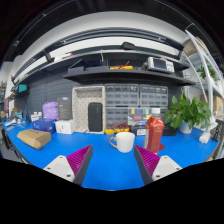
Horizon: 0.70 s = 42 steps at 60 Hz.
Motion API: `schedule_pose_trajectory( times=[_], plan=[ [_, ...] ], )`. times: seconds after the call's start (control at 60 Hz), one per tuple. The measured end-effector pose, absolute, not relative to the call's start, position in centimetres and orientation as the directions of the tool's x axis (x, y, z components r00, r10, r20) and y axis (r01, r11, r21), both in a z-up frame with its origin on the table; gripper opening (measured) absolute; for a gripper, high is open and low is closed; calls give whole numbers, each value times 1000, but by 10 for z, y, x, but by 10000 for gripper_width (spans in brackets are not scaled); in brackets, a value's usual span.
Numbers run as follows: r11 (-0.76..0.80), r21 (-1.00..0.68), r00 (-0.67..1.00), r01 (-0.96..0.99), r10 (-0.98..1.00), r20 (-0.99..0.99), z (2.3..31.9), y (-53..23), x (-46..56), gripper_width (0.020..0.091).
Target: Pour water
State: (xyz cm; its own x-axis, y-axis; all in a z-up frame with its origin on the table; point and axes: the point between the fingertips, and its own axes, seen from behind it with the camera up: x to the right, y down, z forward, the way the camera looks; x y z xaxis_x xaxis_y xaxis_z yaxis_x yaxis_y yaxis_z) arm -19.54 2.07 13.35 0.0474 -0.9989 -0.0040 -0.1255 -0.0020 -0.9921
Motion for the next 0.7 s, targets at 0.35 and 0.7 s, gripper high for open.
schedule_pose_trajectory(
  times=[0.35,0.7],
  plan=[
    [-21,-994,-117,-106,-993,33,108,-86,-184,848],
    [-62,-992,-125,-112,-989,76,95,-134,-80,841]
  ],
)
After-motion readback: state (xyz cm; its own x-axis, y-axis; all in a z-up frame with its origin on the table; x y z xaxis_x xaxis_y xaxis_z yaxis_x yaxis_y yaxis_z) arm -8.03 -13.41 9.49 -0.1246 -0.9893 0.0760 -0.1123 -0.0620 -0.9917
